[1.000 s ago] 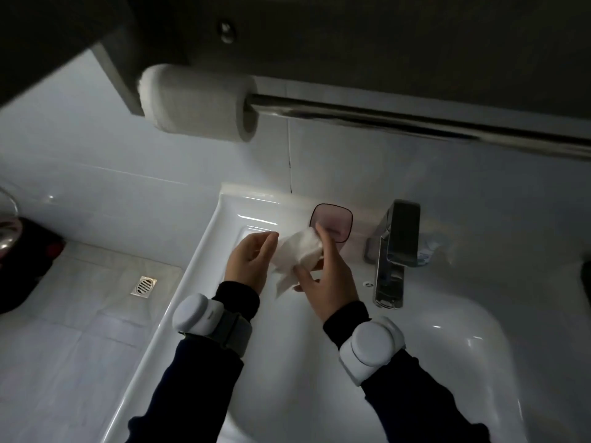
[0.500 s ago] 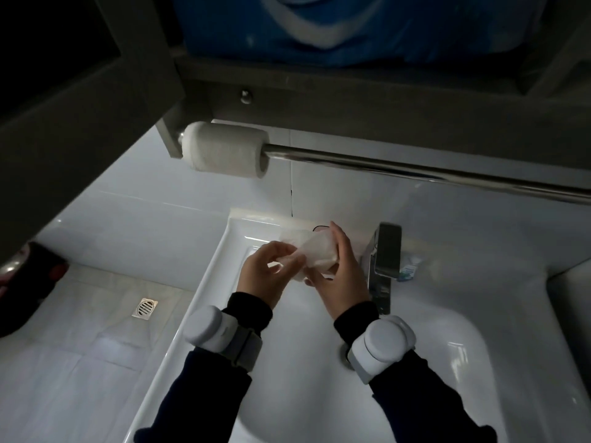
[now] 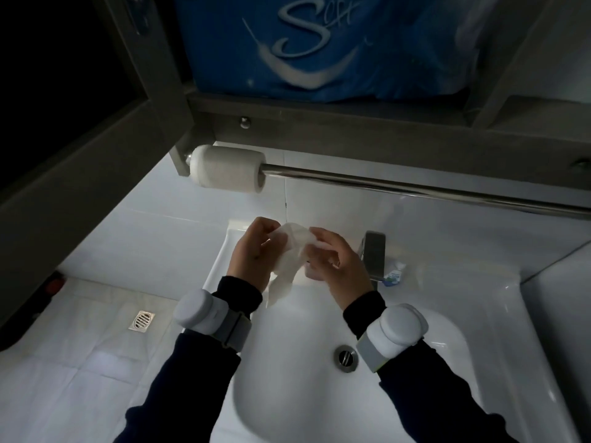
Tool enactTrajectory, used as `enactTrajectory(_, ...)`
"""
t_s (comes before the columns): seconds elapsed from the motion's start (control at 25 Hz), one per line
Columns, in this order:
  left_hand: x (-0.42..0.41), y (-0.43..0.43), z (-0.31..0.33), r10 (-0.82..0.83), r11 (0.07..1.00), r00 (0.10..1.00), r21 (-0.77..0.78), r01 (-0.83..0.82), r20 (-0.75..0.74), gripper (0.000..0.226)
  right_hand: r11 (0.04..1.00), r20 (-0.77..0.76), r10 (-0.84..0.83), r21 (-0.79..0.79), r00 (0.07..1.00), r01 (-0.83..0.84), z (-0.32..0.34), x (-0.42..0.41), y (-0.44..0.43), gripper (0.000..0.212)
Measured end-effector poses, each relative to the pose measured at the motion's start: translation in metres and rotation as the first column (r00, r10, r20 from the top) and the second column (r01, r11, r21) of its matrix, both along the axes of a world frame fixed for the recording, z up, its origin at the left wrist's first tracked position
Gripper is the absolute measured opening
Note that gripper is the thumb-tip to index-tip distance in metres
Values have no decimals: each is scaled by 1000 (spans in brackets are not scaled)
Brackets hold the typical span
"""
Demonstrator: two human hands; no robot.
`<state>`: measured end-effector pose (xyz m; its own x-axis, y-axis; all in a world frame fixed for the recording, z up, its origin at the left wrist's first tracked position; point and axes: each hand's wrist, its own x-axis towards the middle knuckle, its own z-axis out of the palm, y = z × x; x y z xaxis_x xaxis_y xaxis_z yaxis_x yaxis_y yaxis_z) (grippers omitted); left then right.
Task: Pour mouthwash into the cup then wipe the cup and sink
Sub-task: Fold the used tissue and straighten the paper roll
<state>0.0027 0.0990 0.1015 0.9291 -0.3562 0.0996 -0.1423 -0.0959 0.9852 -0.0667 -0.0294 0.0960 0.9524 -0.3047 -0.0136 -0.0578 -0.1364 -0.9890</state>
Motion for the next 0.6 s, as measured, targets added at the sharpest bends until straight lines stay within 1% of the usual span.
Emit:
enactTrajectory(0.08,1,2,7,-52,998,999,-22,53,14,16,1000,-33,-21,17,999,21,3,2,-4,61)
enactTrajectory(0.12,0,3,11,-72,997,997,-32,72,12,15,1000,-55,-13,5,998,14,5,3,-6,59)
enactTrajectory(0.2,0,2,16,-89,996,996,-30,90,15,17,1000,-76,-4,1,997,4,10,2,-7,43)
enactTrajectory(0.28,1,1,19,-90,995,996,-39,90,5,19,999,-66,23,42,998,-20,14,0,-7,18)
enactTrajectory(0.36,3,1,21,-103,994,994,-47,102,-37,12,997,-78,72,45,994,-69,15,0,-6,5)
enactTrajectory(0.44,8,1,24,-97,995,992,-6,97,-80,4,989,-74,136,60,988,-132,15,0,-5,6)
enactTrajectory(0.52,9,-2,29,-122,993,984,-11,121,-127,4,975,-50,215,71,975,-211,17,-1,-5,12)
enactTrajectory(0.6,9,-5,34,-163,986,974,-14,163,-159,3,967,-44,252,34,967,-251,19,-2,-7,12)
